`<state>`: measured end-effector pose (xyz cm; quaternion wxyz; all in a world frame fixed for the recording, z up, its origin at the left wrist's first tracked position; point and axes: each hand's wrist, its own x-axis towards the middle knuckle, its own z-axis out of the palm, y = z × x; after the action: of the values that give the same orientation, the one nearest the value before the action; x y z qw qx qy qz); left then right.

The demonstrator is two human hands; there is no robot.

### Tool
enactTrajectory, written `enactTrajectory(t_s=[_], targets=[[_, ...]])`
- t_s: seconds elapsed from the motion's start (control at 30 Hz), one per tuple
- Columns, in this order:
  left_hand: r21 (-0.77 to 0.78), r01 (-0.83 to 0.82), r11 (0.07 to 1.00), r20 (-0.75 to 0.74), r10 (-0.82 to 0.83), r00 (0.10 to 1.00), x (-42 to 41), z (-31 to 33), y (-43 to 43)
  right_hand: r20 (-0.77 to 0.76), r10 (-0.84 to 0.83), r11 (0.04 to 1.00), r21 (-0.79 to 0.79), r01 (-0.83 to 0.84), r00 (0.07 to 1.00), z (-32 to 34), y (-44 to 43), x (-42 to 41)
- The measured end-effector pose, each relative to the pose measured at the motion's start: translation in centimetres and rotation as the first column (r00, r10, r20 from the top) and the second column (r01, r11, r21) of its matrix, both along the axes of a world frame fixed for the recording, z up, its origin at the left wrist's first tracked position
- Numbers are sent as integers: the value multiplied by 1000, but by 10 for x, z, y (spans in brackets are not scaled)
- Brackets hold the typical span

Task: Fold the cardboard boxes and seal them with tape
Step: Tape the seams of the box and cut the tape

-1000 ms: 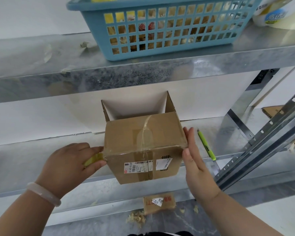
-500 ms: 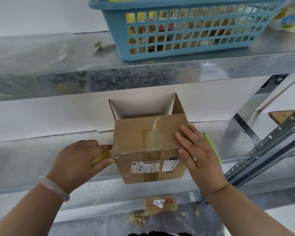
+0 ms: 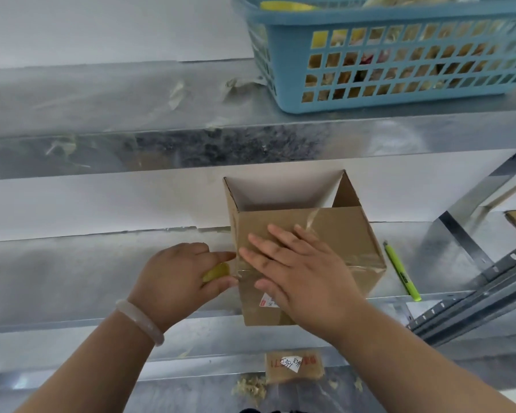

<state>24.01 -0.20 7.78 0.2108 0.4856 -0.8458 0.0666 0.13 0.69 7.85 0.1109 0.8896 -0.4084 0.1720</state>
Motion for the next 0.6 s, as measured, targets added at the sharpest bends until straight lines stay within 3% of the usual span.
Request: enactTrajectory(t_s=[0.2,0.3,0.4,0.6], targets=[[73,20,997,-116,-11,993,7,-8,-4,129,-19,999,-47,25,991,-10,-4,3],[189,95,977,-337,-26,941,17,-10,0,153,-20,997,-70,31,988,-13,-4,3],[308,102,946,-516,76,853,24,-7,5,175,-14,996,-79,28,984,-16,-4,2],[231,61,971,-376,31,926,30,-10,2,168,-11,997,-77,24,986,-17,-3,3]])
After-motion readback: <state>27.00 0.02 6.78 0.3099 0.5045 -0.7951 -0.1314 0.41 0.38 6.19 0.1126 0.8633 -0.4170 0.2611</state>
